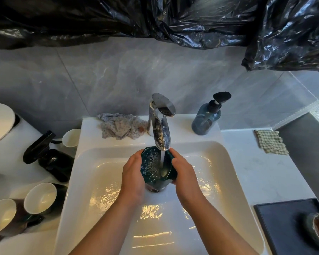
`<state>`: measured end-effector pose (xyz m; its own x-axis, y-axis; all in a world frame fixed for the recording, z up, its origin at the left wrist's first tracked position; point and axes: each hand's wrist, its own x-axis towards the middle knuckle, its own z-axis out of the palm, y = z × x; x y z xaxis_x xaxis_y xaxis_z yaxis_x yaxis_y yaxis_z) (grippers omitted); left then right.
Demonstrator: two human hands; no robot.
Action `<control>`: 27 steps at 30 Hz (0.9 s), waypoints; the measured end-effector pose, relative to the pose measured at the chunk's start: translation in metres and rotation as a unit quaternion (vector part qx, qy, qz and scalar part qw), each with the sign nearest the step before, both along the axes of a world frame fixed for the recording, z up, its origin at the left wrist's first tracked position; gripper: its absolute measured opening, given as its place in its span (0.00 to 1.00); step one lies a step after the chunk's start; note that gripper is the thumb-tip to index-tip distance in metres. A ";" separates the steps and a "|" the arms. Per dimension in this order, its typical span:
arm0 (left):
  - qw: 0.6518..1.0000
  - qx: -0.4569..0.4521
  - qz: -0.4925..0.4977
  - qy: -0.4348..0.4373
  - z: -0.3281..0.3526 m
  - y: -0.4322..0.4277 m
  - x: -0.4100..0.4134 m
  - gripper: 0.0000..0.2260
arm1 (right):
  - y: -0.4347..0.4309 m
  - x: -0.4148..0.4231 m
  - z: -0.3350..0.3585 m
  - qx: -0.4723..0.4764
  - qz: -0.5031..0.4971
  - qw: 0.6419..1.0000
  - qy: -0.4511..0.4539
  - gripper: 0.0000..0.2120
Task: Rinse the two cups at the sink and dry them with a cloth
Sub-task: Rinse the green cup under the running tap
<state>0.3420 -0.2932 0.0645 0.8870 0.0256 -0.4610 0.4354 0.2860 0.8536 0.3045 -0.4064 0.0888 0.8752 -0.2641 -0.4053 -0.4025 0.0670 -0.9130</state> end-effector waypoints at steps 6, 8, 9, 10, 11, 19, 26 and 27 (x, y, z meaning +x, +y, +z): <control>0.985 0.139 -0.056 -0.088 0.001 0.002 -0.004 0.14 | -0.004 0.011 -0.015 0.118 -0.039 0.990 0.066 0.20; 0.971 0.195 -0.082 -0.112 0.003 0.000 -0.006 0.14 | -0.004 0.015 -0.024 0.178 -0.072 0.977 0.089 0.21; 0.966 0.209 -0.091 -0.119 0.006 -0.001 -0.008 0.14 | -0.003 0.016 -0.029 0.202 -0.092 0.970 0.096 0.22; 0.964 0.214 -0.099 -0.126 0.008 -0.002 -0.011 0.14 | -0.002 0.018 -0.032 0.225 -0.108 0.963 0.101 0.22; 0.962 0.211 -0.107 -0.137 0.009 -0.003 -0.013 0.15 | -0.001 0.019 -0.036 0.251 -0.123 0.955 0.105 0.23; 0.942 0.210 -0.155 -0.211 0.004 -0.001 -0.014 0.22 | 0.010 0.023 -0.049 0.478 -0.151 0.855 0.131 0.23; 0.915 0.293 -0.200 -0.194 0.006 -0.010 -0.017 0.33 | 0.030 0.016 -0.072 0.539 -0.148 0.828 0.047 0.18; 0.915 0.295 -0.199 -0.192 0.005 -0.011 -0.016 0.32 | 0.032 0.015 -0.074 0.540 -0.148 0.828 0.038 0.17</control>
<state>0.3255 -0.3040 0.0692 0.9740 -0.1903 -0.1231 0.0403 -0.3892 0.9203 0.3198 -0.3745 0.0150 0.7985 0.0902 -0.5952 -0.2764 0.9333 -0.2294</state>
